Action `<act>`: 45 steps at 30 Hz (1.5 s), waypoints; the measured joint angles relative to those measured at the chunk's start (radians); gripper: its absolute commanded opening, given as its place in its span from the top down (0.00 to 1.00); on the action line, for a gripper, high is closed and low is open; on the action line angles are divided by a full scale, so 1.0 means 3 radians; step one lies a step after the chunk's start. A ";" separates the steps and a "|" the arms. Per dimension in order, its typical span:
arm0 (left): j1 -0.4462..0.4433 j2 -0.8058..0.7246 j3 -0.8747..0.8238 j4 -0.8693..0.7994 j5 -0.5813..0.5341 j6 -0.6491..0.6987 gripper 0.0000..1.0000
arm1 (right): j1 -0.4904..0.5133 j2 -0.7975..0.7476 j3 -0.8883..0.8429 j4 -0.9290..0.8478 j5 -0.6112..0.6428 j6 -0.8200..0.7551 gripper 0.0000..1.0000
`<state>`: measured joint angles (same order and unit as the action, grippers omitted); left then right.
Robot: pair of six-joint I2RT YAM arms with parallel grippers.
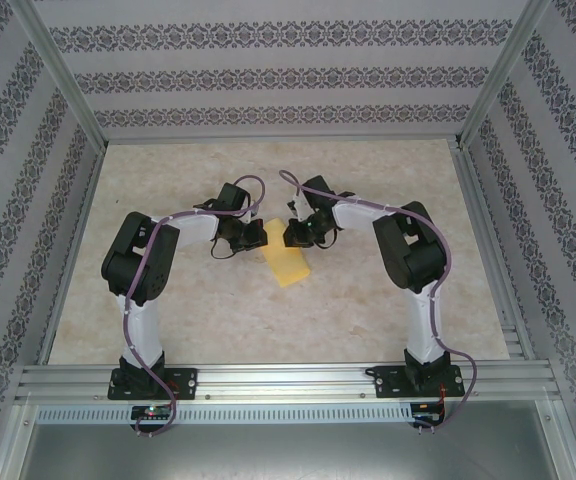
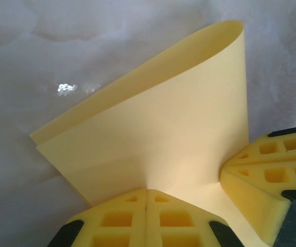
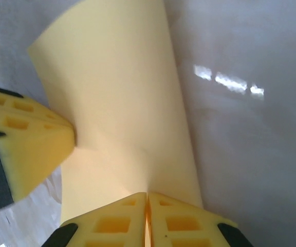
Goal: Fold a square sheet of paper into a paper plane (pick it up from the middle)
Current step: Fold the square sheet of paper in half at the center of the table.
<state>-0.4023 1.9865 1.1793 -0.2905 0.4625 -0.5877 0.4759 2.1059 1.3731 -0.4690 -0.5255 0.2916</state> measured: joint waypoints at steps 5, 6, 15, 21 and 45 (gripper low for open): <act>0.0000 0.0000 0.0000 0.0000 0.0000 0.0000 0.96 | -0.0134 -0.0074 -0.0032 -0.0132 -0.0009 -0.0090 0.86; 0.0000 0.0000 0.0000 0.0000 0.0000 0.0000 0.96 | -0.0144 -0.0074 0.0003 -0.0163 0.0000 -0.0098 0.86; 0.0000 0.0000 0.0000 0.0000 0.0001 0.0000 0.96 | 0.0085 -0.0128 0.0226 -0.0071 -0.0093 -0.0069 0.87; 0.0000 0.0003 0.0000 0.0000 0.0001 -0.0001 0.96 | 0.0159 -0.0033 0.0223 -0.0071 -0.0219 -0.0071 0.90; -0.0001 0.0008 -0.0003 0.0009 0.0001 -0.0088 0.96 | -0.0098 -0.0362 -0.0738 0.0263 -0.0474 -0.0334 0.93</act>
<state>-0.4026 1.9888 1.1786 -0.2878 0.4629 -0.6140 0.4465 1.9972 1.1519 -0.3901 -0.6678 0.1913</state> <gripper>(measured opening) 0.054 0.077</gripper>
